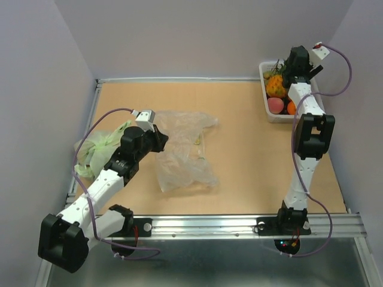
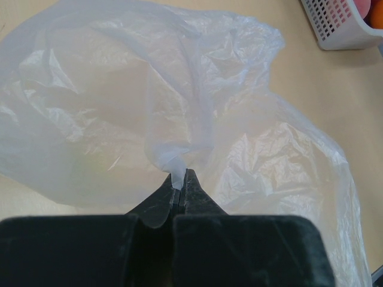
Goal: Untie the knot of the plastic bag and take out the fruit
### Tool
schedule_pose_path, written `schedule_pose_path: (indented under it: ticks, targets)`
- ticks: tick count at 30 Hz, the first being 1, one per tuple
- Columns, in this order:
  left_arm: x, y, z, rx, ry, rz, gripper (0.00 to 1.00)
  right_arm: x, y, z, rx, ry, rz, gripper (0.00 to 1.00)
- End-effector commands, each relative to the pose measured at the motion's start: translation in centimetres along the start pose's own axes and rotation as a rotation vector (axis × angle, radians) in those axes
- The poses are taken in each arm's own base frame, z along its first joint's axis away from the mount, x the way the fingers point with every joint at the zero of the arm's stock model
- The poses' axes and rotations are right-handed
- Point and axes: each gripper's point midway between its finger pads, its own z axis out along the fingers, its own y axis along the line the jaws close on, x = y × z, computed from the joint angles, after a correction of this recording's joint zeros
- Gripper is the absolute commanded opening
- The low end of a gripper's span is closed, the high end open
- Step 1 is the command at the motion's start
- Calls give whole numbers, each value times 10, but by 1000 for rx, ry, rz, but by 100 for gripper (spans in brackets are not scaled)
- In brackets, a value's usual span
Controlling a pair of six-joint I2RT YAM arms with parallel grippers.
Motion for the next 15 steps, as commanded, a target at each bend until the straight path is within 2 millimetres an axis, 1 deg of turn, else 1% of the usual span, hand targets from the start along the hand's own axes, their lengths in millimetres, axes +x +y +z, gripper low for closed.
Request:
schedule_pose_path:
  ticks: [1, 2, 4, 5, 7, 8, 10, 12, 14, 15]
  targets:
    - [-13, -7, 2, 35, -48, 31, 0, -39, -5, 20, 81, -127, 129, 38]
    - [-14, -7, 2, 34, -50, 32, 0, -30, -8, 26, 92, -121, 134, 43]
    - [-13, -6, 4, 33, -46, 35, 0, -28, -11, 32, 99, -122, 139, 51]
    - [-12, -6, 4, 34, -44, 36, 0, -23, -14, 36, 112, -121, 134, 60]
    - [-11, -6, 6, 37, -36, 37, 0, -20, -15, 38, 114, -117, 131, 73]
    - [-10, -6, 7, 39, -34, 37, 0, -17, -16, 38, 117, -114, 128, 87]
    - [-9, -7, 8, 43, -27, 39, 0, -16, -17, 36, 114, -107, 138, 100]
    - [-9, -8, 9, 48, -26, 39, 0, -23, -15, 32, 100, -107, 143, 100]
    - [-10, -8, 8, 49, -29, 37, 0, -22, -13, 29, 76, -90, 127, 100]
    - [-11, -9, 8, 53, -35, 38, 0, -33, -11, 22, 64, -97, 135, 100]
